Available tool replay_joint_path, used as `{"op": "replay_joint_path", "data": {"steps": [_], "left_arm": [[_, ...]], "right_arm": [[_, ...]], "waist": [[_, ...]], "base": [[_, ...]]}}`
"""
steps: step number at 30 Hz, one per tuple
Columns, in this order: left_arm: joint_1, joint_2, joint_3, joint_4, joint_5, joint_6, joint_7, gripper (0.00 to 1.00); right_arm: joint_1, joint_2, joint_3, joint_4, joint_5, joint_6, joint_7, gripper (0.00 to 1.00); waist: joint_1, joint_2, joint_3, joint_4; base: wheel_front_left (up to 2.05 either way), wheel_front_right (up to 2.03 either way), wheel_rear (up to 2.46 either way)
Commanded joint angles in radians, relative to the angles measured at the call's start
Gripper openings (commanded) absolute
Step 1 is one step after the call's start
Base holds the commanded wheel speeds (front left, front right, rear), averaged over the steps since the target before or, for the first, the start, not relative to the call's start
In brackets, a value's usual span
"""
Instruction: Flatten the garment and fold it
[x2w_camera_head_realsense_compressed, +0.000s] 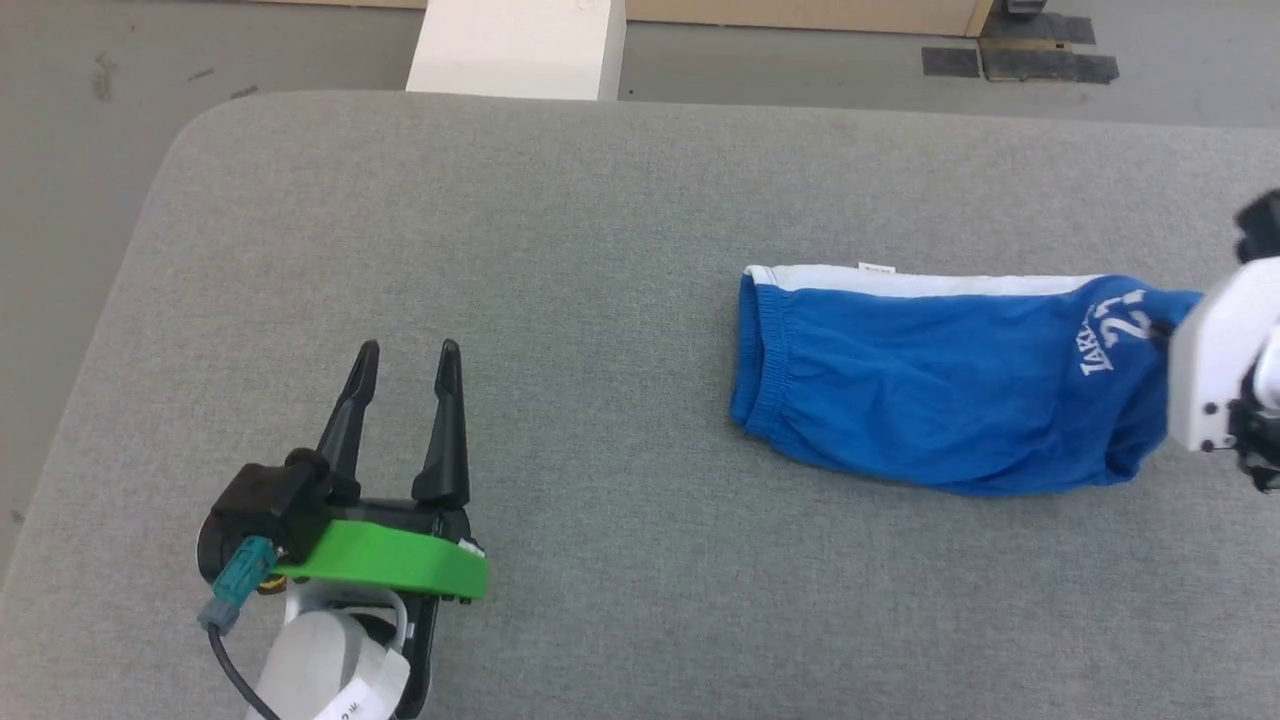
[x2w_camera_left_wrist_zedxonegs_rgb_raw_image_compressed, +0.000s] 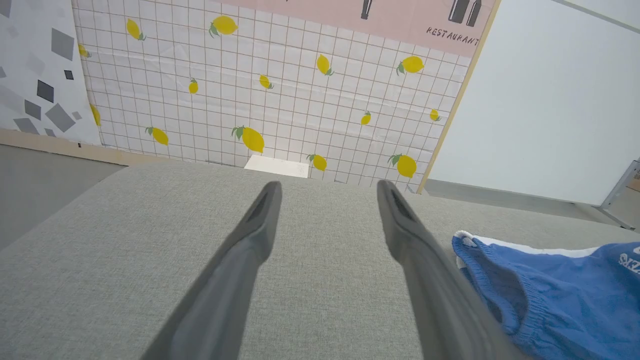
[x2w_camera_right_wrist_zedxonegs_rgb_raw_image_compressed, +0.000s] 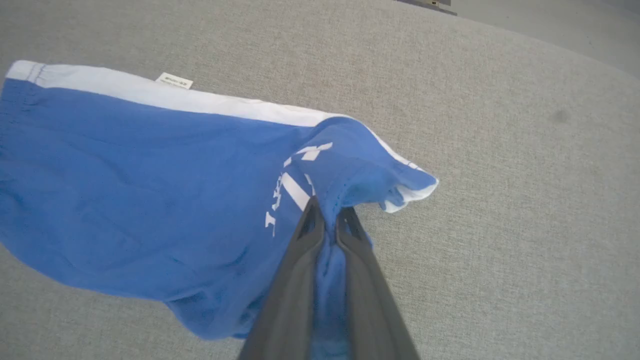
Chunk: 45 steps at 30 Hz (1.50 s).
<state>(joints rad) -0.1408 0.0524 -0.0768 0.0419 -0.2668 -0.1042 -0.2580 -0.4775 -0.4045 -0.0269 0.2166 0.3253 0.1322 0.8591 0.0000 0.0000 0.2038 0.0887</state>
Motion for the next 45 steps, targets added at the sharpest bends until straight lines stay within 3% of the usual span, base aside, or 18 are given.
{"op": "replay_joint_path", "data": {"steps": [1,10,23,37,38,39,45], "left_arm": [[0.016,-0.002,0.001,0.002,0.006,-0.004,-0.004,1.0],[0.01,-0.002,-0.005,-0.003,-0.008,-0.002,-0.004,1.0],[-0.011,-0.002,-0.013,-0.007,-0.034,0.005,-0.004,1.0],[-0.029,-0.002,-0.026,-0.009,-0.05,0.011,-0.004,1.0],[-0.028,-0.002,-0.025,-0.009,-0.051,0.012,-0.004,1.0],[-0.027,-0.002,-0.025,-0.008,-0.051,0.012,-0.004,1.0],[0.003,-0.002,-0.011,0.008,-0.033,0.01,-0.004,1.0]], "right_arm": [[0.003,-0.002,0.021,-0.023,0.007,-0.002,0.009,0.0],[-0.057,0.03,0.194,-0.06,0.03,-0.002,0.042,0.0],[-0.234,0.087,0.526,0.103,0.09,-0.002,0.013,0.0],[-0.338,0.119,0.676,0.252,0.142,-0.002,-0.044,0.0],[-0.341,0.123,0.677,0.257,0.147,-0.002,-0.052,0.2],[-0.344,0.126,0.682,0.262,0.151,-0.002,-0.062,1.0],[-0.366,0.148,0.739,0.239,0.224,-0.002,-0.128,1.0]], "waist": [[0.0,0.0,-0.007,0.004],[0.0,0.0,0.006,0.019],[0.0,0.0,0.049,0.063],[0.0,0.0,0.073,0.079],[0.0,0.0,0.072,0.078],[0.0,0.0,0.07,0.078],[0.0,0.0,0.002,0.049]], "base": [[0.0,0.0,0.0],[0.0,0.0,0.0],[0.0,0.0,0.0],[0.0,0.0,0.0],[0.0,0.0,0.0],[0.0,0.0,0.0],[0.0,0.0,0.0]]}}
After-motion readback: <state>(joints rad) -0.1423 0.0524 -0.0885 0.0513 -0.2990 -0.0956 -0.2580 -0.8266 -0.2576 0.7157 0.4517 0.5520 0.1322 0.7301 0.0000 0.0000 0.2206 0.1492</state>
